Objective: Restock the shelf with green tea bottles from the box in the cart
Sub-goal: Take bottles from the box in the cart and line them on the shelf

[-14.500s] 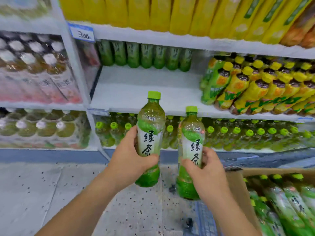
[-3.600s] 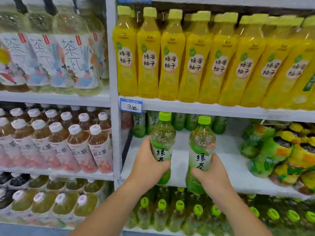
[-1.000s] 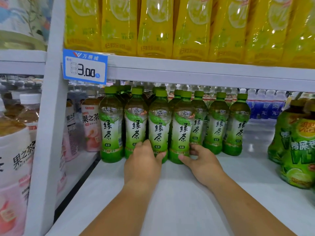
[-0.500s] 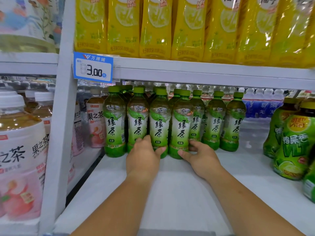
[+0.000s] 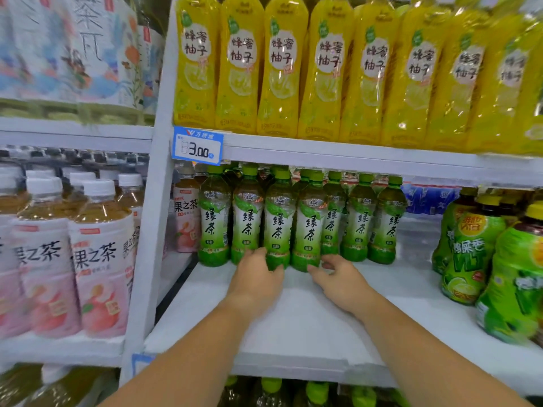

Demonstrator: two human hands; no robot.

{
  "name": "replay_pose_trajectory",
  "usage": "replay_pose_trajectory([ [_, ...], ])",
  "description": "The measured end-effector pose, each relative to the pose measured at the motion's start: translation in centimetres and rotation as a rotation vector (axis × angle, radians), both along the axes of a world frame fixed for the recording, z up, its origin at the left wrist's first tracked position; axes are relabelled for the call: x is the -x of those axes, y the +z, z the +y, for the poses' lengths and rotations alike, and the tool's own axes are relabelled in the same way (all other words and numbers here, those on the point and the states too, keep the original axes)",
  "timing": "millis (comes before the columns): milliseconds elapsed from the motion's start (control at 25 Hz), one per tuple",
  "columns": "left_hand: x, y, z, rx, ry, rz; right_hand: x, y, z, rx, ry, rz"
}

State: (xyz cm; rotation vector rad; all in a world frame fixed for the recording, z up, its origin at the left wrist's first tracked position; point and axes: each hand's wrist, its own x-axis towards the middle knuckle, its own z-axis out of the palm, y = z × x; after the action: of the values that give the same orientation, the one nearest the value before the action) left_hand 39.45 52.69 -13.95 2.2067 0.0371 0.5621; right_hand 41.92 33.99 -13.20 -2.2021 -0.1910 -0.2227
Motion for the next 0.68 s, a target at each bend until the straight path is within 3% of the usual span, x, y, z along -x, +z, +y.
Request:
replay_pose_trajectory([
  [160,3.8,1.0,-0.2,0.098,-0.059,-0.016,3.7,0.1,-0.3,-0.051,0.128,0.048],
  [440,8.8,2.1,0.1,0.178,-0.191,0.234,8.9,0.8,-1.5,-0.137,0.080,0.172],
  [680,15.6,5.9,-0.1,0.230,-0.168,0.444,15.6,4.3,-2.4,-0.175,0.036,0.459],
])
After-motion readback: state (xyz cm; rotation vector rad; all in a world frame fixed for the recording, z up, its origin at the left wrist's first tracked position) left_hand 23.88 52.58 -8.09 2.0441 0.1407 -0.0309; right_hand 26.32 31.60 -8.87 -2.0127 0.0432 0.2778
